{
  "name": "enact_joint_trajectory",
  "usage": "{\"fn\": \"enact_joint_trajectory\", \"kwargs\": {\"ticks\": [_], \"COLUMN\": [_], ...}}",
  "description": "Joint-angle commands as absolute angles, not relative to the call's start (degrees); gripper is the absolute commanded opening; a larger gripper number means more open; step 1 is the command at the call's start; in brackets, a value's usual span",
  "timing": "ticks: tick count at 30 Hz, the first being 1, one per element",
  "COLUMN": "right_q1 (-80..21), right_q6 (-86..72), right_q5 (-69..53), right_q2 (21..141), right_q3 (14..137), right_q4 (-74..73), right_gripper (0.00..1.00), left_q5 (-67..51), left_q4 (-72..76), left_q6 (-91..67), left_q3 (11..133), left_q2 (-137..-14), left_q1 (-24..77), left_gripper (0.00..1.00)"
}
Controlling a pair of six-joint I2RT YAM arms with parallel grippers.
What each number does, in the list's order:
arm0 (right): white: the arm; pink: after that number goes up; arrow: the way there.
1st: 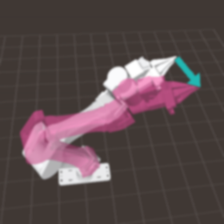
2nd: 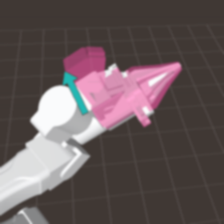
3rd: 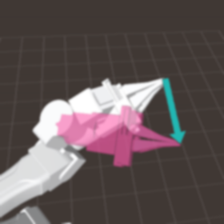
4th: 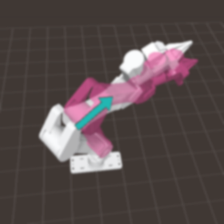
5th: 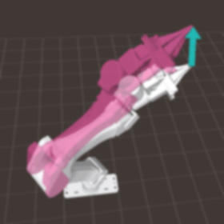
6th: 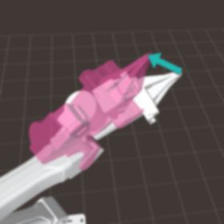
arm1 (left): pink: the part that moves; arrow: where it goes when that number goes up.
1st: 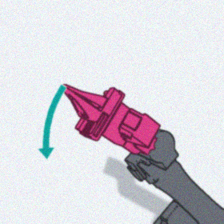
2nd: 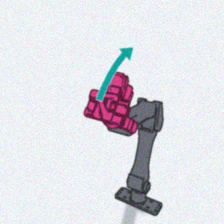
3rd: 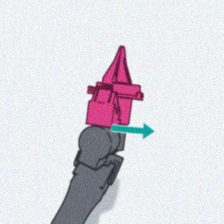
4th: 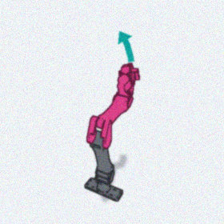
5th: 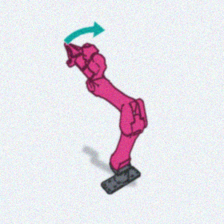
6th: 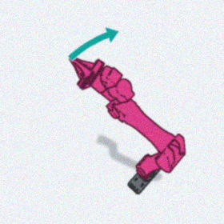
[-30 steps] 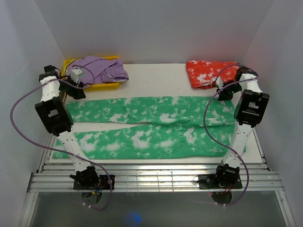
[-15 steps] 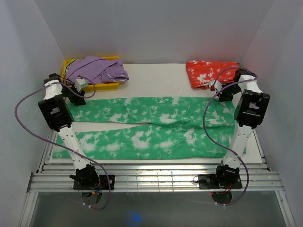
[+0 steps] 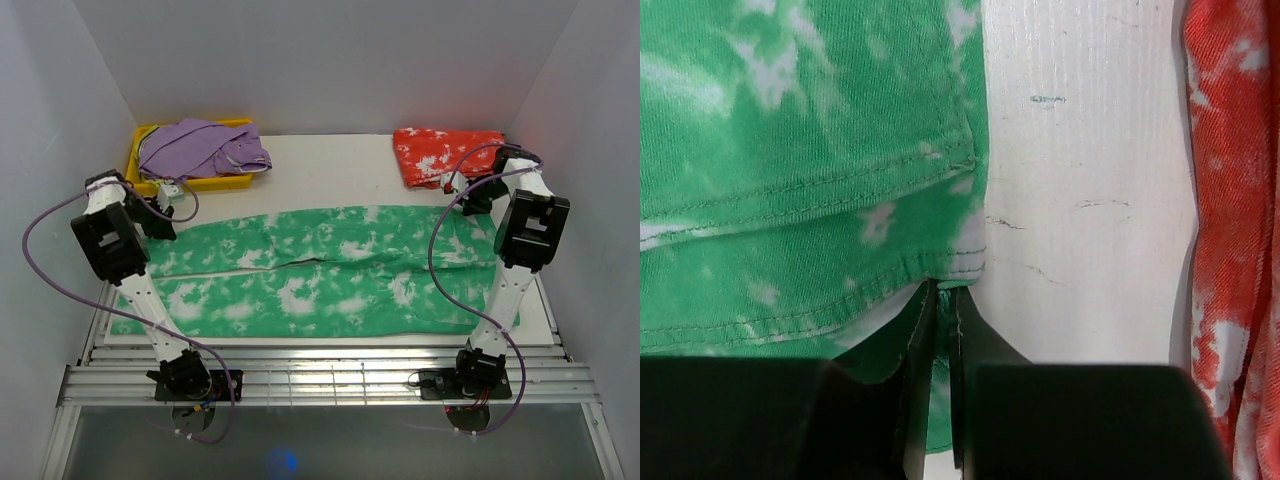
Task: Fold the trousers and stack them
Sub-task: Fold the trousers
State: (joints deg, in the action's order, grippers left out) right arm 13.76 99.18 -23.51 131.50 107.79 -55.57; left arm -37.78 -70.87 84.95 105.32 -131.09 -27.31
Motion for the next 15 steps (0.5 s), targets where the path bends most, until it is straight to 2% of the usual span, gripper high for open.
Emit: {"fn": "enact_joint_trajectory", "kwargs": {"ticks": [1, 4, 8, 15], "right_q1": [14.9, 15.0, 16.6, 20.6], "right_q6": [97.9, 92.8, 88.2, 78.9], "right_q5": [-18.1, -20.0, -24.4, -33.1], "right_q2": [132.7, 132.5, 129.4, 119.7], "right_q3": [107.0, 110.7, 113.6, 114.1], "right_q4": [-57.3, -57.0, -55.6, -48.4], "right_gripper": [0.08, 0.08, 0.08, 0.08], "left_q5": [-33.3, -35.1, -37.6, -38.4], "left_q4": [-71.6, -68.8, -60.8, -39.2], "left_q6": [84.3, 81.3, 74.3, 60.2], "left_q3": [109.6, 114.8, 117.1, 110.8], "left_q2": [-133.4, -134.2, -131.8, -121.1], "left_q1": [-27.4, -27.4, -27.4, -27.9], "left_gripper": [0.16, 0.00, 0.00, 0.00]}}
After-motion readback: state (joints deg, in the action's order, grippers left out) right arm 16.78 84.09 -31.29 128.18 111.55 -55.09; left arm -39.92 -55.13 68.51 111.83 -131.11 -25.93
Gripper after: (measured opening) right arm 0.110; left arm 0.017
